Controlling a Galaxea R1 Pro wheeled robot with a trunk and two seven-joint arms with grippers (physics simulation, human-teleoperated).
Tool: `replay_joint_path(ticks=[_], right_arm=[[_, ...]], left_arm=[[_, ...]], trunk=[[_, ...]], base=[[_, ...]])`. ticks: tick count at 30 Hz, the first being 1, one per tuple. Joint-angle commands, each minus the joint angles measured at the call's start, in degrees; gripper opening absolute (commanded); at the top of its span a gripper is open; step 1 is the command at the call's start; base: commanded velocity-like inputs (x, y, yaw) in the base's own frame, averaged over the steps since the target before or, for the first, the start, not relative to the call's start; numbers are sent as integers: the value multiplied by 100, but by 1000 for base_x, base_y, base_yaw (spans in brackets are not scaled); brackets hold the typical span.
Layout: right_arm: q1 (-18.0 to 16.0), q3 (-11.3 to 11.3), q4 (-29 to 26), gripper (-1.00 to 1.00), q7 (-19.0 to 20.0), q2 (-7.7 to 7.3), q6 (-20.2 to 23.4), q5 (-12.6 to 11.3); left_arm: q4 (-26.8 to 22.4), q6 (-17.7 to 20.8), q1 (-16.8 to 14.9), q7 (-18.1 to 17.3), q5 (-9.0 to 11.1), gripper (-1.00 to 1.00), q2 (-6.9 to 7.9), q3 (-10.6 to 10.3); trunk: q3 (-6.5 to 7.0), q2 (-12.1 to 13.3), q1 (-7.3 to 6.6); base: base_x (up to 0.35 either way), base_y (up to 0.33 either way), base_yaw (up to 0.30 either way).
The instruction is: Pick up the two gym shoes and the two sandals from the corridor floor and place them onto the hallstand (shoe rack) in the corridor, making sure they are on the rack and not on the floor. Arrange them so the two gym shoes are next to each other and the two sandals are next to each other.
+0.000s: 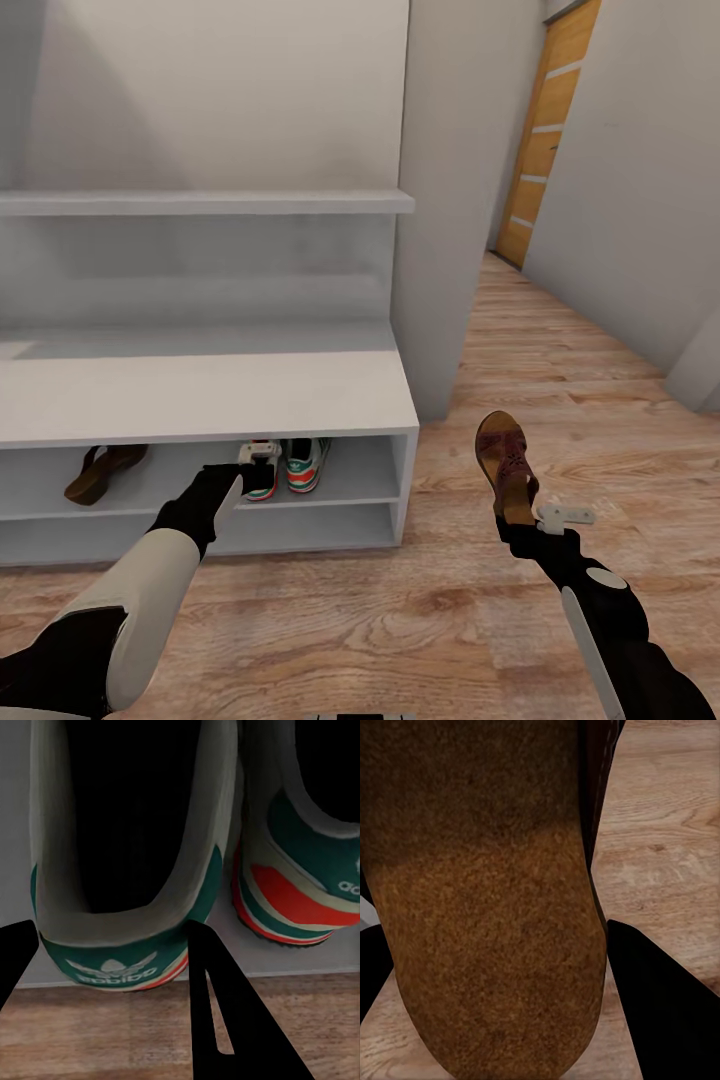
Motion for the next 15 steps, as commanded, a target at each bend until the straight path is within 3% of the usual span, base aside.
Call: replay_joint_path(ticks=[1,15], right_arm=[[-3,-2,-7,-100,-15,-1,27,-49],[-3,-2,-7,-100,-15,-1,27,-49]], left_arm=[[-11,30,-2,-34,-54,-100,-8,48],[-11,23,45,-34,-54,-100,-9,43]], trunk=[[-5,-2,-1],[-5,-2,-1]], base=[[5,0,0],[1,0,0]])
